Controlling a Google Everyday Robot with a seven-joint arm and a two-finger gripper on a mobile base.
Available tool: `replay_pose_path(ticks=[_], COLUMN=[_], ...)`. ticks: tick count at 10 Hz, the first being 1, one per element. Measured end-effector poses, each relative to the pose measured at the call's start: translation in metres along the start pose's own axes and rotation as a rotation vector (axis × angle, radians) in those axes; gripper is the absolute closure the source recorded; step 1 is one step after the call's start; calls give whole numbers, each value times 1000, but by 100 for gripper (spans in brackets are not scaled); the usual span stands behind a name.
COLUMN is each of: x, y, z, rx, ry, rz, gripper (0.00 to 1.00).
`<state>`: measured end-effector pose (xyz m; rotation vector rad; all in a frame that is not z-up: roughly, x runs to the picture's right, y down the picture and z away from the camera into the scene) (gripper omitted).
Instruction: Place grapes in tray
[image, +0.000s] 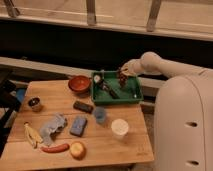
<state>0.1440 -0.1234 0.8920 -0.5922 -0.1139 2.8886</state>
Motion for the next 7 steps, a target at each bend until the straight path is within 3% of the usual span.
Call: replay_pose_path(ticks=[5, 7], x=[-1, -2], y=[-1, -1], z=[0, 0], rx=[1, 1], ry=[-1, -2], rz=[0, 1], gripper=[71, 76])
